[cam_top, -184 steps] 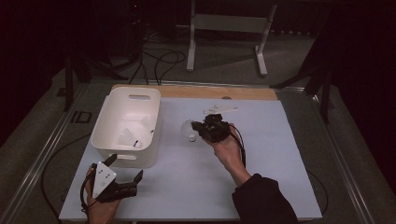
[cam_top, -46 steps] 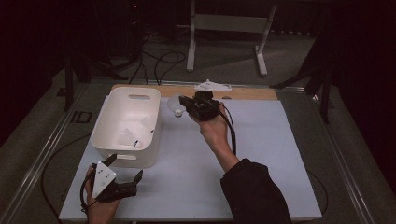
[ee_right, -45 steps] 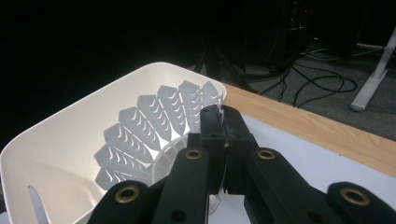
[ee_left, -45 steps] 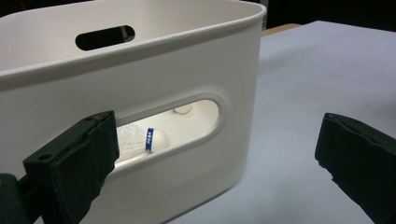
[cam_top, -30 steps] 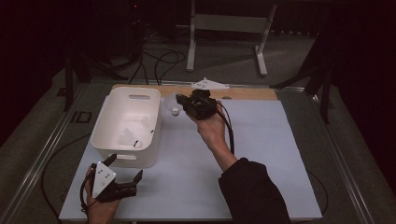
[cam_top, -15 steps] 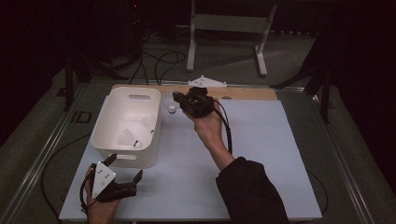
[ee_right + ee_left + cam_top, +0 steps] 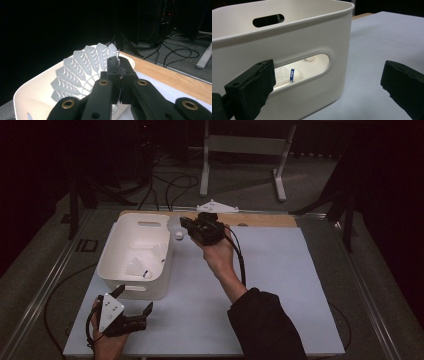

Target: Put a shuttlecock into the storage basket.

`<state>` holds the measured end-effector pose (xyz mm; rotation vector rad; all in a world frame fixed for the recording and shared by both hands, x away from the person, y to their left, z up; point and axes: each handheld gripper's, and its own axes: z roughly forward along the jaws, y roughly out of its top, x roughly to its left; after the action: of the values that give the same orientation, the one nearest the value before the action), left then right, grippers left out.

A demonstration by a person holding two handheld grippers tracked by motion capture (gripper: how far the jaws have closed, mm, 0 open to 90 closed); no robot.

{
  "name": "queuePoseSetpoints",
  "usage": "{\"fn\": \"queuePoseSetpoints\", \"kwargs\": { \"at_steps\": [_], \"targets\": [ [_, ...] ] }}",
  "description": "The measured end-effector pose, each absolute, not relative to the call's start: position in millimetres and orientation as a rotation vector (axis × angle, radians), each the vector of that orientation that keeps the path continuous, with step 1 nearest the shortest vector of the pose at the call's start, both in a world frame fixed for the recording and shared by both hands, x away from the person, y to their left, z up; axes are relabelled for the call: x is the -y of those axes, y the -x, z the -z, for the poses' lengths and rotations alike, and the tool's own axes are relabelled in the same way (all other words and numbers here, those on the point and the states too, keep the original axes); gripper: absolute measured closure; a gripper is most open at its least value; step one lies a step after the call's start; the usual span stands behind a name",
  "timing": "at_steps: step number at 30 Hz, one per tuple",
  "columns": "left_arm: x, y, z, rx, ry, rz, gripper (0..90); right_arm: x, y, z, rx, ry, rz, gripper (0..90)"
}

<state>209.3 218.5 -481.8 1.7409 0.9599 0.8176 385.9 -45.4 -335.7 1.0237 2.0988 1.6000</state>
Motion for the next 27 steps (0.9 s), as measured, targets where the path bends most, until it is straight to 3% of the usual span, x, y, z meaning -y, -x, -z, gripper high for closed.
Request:
{"fn": "queuePoseSetpoints", "kwargs": {
  "at_steps": [27],
  "targets": [
    [-219.1, -208.9, 481.6, -0.958, -1.735, -0.816, 0.2, 25.2, -386.8, 333.4, -2.113, -1.0, -1.627, 89.8]
  ]
}}
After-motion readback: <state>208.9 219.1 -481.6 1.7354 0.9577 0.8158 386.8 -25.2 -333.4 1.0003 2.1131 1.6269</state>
